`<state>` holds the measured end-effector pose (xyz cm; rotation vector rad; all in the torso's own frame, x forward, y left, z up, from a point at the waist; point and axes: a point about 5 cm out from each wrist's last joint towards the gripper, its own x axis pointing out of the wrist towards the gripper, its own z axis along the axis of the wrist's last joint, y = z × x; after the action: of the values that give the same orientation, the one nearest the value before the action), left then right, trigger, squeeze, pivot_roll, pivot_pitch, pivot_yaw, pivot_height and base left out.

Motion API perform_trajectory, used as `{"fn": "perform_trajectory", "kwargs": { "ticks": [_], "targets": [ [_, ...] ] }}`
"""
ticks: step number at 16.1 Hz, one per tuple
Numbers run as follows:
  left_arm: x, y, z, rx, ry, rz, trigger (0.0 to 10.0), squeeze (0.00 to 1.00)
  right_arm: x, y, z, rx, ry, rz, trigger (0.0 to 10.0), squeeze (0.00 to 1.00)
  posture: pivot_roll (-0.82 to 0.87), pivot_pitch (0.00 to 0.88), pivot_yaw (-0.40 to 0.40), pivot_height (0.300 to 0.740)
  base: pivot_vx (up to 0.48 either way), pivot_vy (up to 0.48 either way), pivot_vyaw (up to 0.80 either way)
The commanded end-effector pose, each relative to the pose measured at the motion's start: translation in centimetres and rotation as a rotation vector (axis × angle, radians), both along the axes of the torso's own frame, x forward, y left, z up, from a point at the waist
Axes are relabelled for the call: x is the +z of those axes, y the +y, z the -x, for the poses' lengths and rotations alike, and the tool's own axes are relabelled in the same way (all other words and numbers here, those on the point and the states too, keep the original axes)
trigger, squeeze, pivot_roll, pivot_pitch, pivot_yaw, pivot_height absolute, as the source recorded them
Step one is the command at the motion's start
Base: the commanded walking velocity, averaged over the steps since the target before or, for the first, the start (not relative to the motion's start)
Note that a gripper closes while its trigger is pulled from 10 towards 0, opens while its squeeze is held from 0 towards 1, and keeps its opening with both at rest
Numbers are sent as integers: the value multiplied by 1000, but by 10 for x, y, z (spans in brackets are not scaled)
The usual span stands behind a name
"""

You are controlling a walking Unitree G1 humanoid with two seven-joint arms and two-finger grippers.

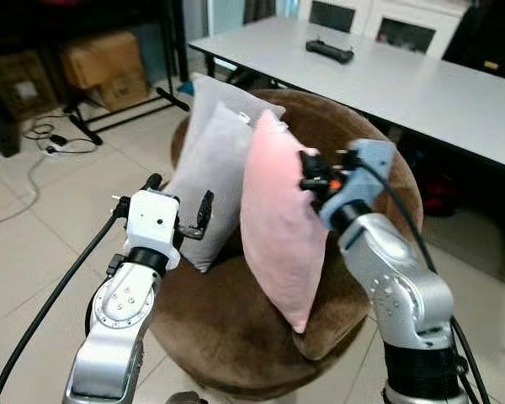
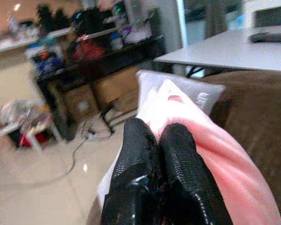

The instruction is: Move the pillow to the sofa from floor

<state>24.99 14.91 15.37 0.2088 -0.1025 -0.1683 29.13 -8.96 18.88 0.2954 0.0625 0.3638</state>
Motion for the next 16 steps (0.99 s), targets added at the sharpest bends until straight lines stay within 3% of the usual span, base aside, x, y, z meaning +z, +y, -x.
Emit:
{"fn": "perform_trajectory", "kwargs": {
  "ticks": [1, 3, 6, 9, 11, 13, 16],
  "targets": [
    [-1, 0, -1, -3, 9, -7, 10000, 298, 10, 3, 1, 27, -32, 17, 10000, 0, 63, 0, -41, 740, 0, 0, 0],
    [-2, 2, -3, -3, 13, -20, 10000, 298, 4, 18, -1, 98, 78, 51, 10000, 0, 59, 0, -34, 740, 0, 0, 0],
    [0, 5, -6, -2, 11, -31, 10000, 298, 3, 35, -14, 108, 246, 16, 10000, 0, 62, 0, -33, 740, 0, 0, 0],
    [1, 7, -6, 1, 9, -39, 10000, 298, 1, 40, -26, 94, 370, -33, 10000, 0, 70, 0, -37, 740, 0, 0, 0],
    [2, 10, -6, 5, 6, -48, 10000, 302, 10, 41, -37, 91, 389, -70, 10000, 0, 70, 0, -37, 740, 0, 0, 0],
    [2, 13, -6, 9, 4, -55, 10000, 294, 35, 37, -52, 85, 321, -102, 10000, 0, 77, 0, -43, 740, 0, 0, 0],
    [2, 11, -6, 4, 5, -57, 10000, 298, 50, 29, -63, 28, 280, -141, 10000, 0, 77, 0, -43, 740, 0, 0, 0]
  ]
}}
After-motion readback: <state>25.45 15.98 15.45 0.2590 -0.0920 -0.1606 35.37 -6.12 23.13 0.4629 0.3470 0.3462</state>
